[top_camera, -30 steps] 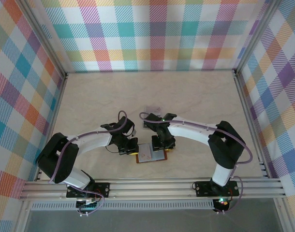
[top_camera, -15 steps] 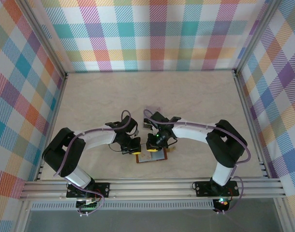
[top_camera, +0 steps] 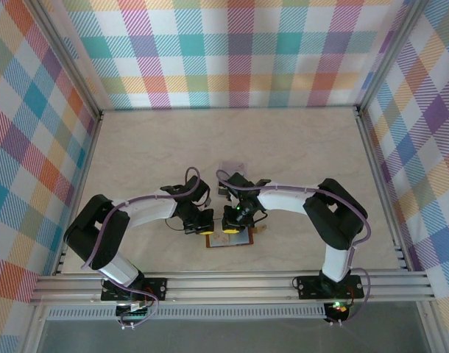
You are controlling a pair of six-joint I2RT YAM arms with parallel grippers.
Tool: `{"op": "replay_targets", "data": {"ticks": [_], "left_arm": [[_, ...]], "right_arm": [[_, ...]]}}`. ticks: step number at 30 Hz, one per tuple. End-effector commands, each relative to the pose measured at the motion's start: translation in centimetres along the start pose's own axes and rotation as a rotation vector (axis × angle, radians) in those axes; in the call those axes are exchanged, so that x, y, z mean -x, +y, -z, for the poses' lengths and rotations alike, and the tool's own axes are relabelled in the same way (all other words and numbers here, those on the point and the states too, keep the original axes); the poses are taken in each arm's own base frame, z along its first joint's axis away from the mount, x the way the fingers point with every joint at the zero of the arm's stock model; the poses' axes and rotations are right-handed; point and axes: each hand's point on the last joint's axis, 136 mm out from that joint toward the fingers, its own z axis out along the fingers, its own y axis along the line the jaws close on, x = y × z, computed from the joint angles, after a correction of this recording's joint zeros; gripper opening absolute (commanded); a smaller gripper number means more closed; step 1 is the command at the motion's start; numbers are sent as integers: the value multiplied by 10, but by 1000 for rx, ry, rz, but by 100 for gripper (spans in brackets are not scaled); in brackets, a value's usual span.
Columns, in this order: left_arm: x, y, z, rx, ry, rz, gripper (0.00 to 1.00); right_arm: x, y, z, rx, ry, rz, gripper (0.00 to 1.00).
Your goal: Take the credit cards out of the card holder
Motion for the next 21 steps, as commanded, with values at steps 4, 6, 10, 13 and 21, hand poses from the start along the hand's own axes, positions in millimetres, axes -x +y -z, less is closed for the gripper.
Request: {"op": "replay_targets", "data": {"ticks": [4, 6, 10, 13, 21], "left_arm": [[-14, 20, 3, 87, 18, 2, 1], [-15, 21, 4, 89, 13, 2, 1], [-15, 20, 7, 82, 6, 0, 1], [-15, 18, 8, 78, 4, -5, 1], [-10, -7, 26, -5, -39, -14, 1]], "right_arm": [[0, -27, 1, -131, -5, -21, 21], [-1, -27, 2, -133, -7, -18, 23], [-2, -24, 4, -122, -3, -17, 27], [-2, -18, 9, -101, -12, -9, 30], [-6, -3, 20, -22, -33, -18, 35]]}}
